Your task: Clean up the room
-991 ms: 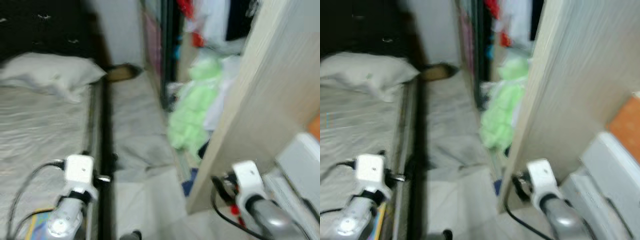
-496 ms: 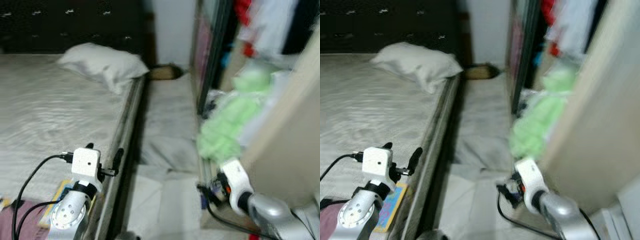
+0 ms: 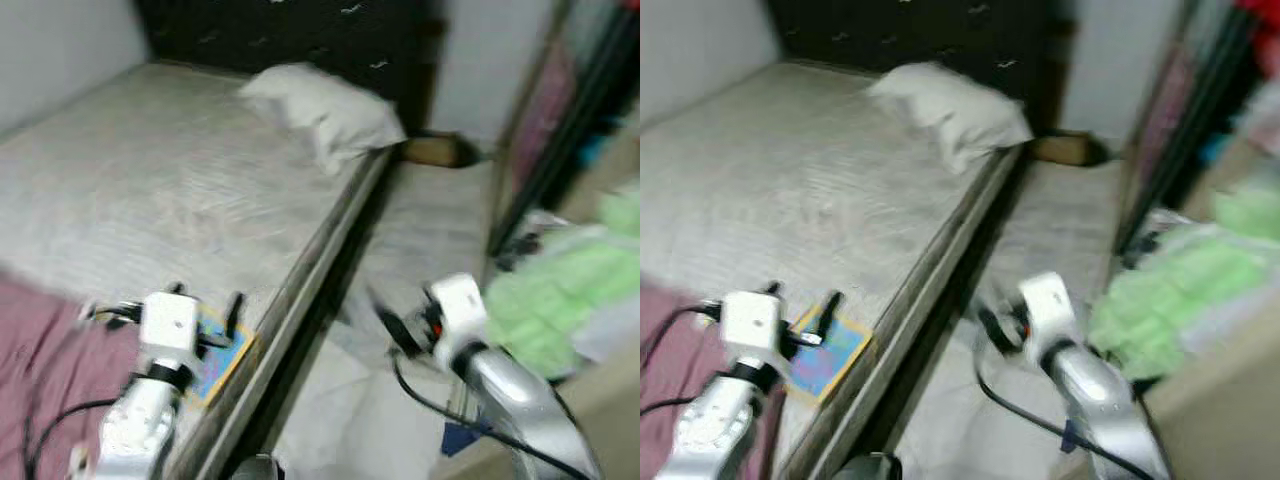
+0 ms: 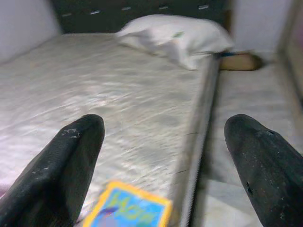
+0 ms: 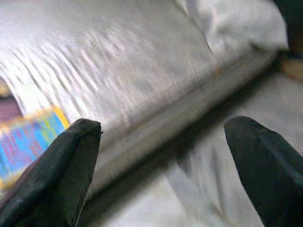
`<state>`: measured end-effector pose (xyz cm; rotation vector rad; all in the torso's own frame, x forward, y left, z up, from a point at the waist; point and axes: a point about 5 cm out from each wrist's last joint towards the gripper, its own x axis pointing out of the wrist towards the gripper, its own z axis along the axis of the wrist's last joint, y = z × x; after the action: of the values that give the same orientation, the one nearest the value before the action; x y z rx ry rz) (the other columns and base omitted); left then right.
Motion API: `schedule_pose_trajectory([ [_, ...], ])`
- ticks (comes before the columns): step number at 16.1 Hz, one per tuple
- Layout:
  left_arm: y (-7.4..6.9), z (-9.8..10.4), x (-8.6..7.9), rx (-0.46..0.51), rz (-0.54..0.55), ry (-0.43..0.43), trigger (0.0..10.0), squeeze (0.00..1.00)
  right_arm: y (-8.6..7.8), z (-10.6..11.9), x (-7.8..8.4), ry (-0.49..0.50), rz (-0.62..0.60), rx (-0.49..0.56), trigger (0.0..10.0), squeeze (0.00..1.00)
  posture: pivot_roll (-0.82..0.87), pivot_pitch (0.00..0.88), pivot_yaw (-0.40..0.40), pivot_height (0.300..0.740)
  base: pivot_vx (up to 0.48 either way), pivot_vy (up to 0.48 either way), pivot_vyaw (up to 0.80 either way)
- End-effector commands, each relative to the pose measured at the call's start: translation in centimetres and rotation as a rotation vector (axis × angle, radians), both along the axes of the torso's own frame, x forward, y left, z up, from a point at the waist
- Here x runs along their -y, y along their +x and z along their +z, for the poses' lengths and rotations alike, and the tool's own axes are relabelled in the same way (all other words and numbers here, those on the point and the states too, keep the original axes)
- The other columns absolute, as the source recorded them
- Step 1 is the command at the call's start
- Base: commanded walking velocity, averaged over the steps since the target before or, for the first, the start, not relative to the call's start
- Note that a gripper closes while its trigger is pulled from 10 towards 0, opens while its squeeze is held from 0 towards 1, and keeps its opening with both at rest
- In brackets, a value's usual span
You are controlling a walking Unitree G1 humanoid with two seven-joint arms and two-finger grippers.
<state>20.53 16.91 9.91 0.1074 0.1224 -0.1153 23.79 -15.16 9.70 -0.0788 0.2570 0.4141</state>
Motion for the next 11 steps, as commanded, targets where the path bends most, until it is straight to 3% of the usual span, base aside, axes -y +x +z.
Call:
schedule_pose_trajectory([
  [1, 0.5, 0.4, 0.3, 0.020, 0.019, -0.001, 10.0, 0.00, 0.6, 0.0, 1.0, 0.001, -0.108, 0.035, 10.0, 0.00, -0.01, 0.043, 0.001, 0.740, 0.000, 0.000, 0.80],
  [3, 0.7, 0.5, 0.5, 0.027, 0.042, -0.006, 10.0, 0.00, 1.2, 0.1, 0.3, 0.056, -0.179, 0.054, 10.0, 0.00, -0.01, 0.045, 0.002, 0.740, 0.000, 0.000, 0.80],
  [5, 0.7, 0.5, 0.7, 0.026, 0.040, -0.006, 10.0, 0.00, 1.3, 0.1, -0.3, 0.026, -0.197, 0.084, 10.0, 0.00, 0.00, 0.042, 0.001, 0.740, 0.000, 0.000, 0.80],
  [11, 0.7, 0.4, 0.7, 0.025, 0.048, -0.021, 10.0, 0.00, 2.0, 0.0, 0.2, 0.032, -0.242, 0.105, 10.0, 0.00, 0.00, 0.041, 0.003, 0.740, 0.000, 0.000, 0.80],
])
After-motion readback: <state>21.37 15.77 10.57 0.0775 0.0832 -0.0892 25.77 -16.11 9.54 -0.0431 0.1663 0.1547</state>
